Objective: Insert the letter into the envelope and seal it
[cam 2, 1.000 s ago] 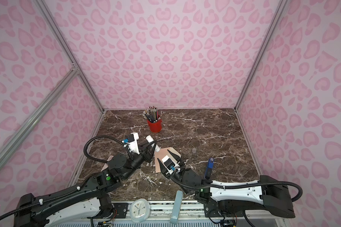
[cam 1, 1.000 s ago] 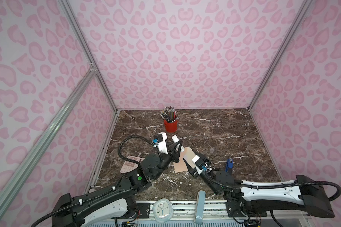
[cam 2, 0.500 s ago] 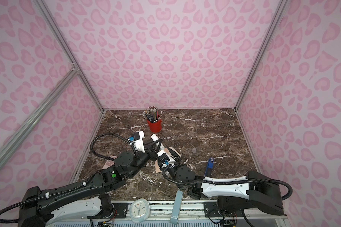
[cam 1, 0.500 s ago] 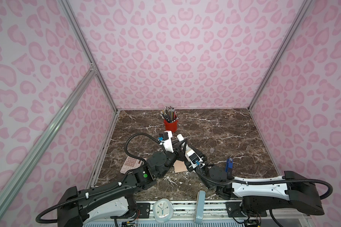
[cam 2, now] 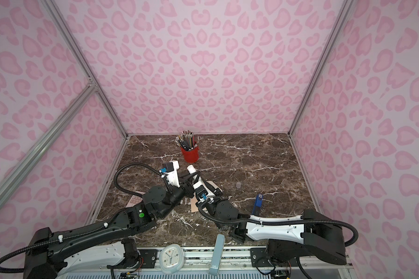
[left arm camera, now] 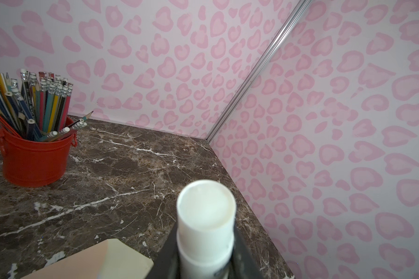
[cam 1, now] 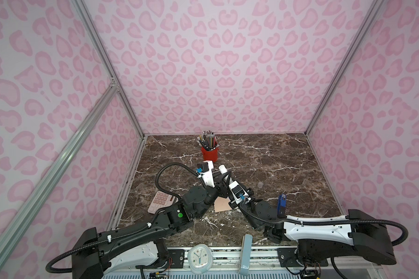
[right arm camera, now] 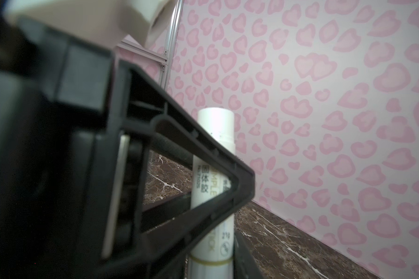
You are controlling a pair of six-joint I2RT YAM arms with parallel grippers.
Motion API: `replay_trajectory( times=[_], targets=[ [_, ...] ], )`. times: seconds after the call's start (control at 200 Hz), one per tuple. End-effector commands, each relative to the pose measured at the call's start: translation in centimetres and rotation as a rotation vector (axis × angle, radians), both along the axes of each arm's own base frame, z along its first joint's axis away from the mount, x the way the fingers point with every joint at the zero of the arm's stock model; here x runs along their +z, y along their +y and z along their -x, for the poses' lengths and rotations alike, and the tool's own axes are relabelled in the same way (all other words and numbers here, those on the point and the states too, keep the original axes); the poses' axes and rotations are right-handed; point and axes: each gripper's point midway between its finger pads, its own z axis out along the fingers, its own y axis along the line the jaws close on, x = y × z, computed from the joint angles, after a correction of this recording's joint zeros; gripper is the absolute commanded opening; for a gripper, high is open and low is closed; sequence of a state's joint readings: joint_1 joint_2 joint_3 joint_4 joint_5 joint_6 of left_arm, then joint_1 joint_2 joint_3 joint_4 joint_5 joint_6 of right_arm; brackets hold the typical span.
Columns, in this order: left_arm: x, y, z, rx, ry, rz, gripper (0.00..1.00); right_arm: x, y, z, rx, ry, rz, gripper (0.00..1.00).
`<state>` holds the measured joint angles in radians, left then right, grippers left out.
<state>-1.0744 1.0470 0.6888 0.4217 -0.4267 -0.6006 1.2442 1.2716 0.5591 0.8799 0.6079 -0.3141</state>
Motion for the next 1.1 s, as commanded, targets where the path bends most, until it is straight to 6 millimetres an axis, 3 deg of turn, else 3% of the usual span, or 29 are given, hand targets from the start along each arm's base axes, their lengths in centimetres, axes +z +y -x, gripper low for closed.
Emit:
replay_trajectory(
  times=[0.0, 0.095, 0.41, 1.095],
  targets=[
    [1.7, 0.1, 0.1, -0.002, -0.031, 0.055, 0.04, -0.1, 0.1, 0.0, 0.004, 0.016, -0.015, 0.36],
    [1.7, 0.2, 0.1, 0.001, -0.034, 0.053, 0.04, -0.1, 0.2, 0.0, 0.007, 0.021, -0.012, 0.40],
    [1.9, 0.2, 0.1, -0.001, -0.038, 0.051, 0.04, -0.5, 0.0, -0.2, 0.002, 0.034, -0.002, 0.38],
    [1.3, -0.6, 0.7, -0.055, -0.034, 0.034, 0.04, 1.3, 0.3, 0.9, 0.087, 0.050, -0.059, 0.12]
  ],
)
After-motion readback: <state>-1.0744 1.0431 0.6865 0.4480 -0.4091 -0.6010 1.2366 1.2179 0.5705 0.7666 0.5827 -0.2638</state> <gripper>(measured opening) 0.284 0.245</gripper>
